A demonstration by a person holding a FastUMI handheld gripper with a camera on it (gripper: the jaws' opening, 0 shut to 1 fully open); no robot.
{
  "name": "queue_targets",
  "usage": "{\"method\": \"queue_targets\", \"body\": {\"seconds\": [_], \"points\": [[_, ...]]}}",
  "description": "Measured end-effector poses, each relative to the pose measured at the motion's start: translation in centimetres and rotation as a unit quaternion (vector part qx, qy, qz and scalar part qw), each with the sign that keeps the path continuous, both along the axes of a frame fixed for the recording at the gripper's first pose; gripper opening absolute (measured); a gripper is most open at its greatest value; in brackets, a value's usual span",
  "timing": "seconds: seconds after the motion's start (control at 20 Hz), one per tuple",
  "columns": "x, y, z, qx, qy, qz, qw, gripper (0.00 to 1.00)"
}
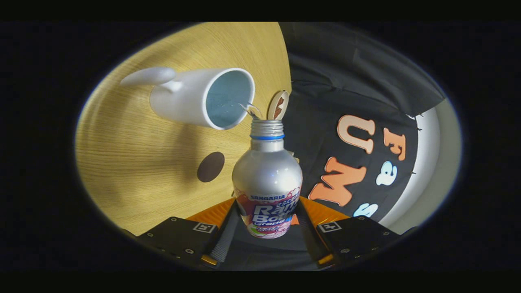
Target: Take the bottle from table, then pour the juice into the cup, finally place the bottle on the coaster
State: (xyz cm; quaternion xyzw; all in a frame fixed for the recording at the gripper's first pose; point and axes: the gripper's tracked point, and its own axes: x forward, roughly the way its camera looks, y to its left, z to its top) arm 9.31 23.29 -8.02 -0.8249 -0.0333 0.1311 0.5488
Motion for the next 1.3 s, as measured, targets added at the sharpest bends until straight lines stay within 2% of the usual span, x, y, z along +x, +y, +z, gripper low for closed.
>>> {"method": "queue_targets", "body": {"seconds": [1.3], "points": [[0.1,0.5,1.6,-0.043,-0.007,0.003,0.999,0.76]]}}
